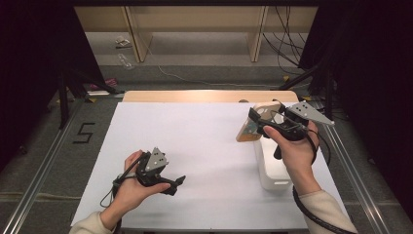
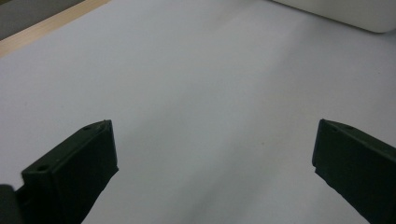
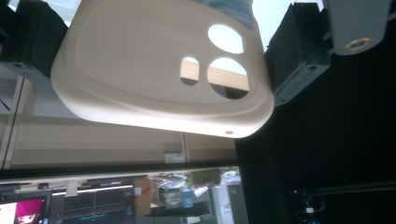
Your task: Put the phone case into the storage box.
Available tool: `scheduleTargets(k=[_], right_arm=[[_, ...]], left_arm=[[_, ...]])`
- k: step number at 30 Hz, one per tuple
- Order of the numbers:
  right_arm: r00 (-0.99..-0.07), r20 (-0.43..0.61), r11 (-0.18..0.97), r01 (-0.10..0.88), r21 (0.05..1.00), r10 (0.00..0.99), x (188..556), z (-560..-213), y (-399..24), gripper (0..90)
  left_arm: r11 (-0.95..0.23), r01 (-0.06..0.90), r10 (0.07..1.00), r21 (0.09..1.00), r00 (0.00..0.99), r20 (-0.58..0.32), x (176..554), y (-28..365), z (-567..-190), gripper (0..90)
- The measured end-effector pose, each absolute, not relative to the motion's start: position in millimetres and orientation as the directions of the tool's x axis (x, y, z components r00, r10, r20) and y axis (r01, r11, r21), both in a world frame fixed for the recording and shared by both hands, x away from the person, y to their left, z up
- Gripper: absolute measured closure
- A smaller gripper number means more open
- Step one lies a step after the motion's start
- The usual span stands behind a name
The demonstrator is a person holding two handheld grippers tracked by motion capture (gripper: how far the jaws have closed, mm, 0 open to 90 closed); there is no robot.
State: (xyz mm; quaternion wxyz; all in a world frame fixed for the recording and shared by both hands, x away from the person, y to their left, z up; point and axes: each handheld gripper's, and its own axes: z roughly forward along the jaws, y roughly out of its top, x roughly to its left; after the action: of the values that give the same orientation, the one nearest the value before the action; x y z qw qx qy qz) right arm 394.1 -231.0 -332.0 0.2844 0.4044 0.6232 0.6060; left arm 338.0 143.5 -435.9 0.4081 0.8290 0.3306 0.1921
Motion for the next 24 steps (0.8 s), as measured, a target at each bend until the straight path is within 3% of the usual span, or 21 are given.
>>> scheduleTargets(k=[24], right_arm=[[-0.463, 0.136, -0.075, 0.149, 0.986, 0.876, 397.8, -329.1, -248.8, 13.3]], left_arm=[[-0.446, 0.393, 0.706, 0.804, 0.707, 0.046, 338.3, 143.8, -436.1, 0.0]])
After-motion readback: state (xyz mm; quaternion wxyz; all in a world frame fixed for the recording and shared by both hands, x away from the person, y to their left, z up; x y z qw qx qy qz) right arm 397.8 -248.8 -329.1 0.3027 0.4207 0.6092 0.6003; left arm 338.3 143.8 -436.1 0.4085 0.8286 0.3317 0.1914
